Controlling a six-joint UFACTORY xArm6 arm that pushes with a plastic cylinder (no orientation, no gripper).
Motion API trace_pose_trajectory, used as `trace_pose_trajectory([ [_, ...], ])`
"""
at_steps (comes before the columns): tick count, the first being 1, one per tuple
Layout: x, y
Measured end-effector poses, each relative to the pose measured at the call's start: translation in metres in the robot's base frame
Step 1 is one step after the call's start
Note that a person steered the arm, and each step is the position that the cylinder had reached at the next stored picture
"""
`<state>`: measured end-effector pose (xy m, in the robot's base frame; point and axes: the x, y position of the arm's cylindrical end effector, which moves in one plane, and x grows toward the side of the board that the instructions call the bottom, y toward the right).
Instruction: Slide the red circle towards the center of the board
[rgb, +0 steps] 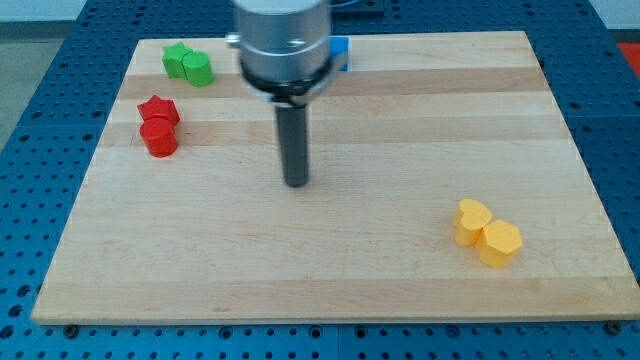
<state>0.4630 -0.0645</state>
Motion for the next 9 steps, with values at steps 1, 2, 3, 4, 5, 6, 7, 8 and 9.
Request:
trace_pose_trajectory([
  [1, 0.000, -0.064],
  [2, 0.000, -0.120],
  [3, 0.000, -0.173],
  [4, -0.008, -0.212],
  [5, -0.038, -0.229],
  [6, -0.060, -0.232],
  [7, -0.063, -0.222],
  [8, -0.063, -0.199],
  [9, -0.063, -0.171],
])
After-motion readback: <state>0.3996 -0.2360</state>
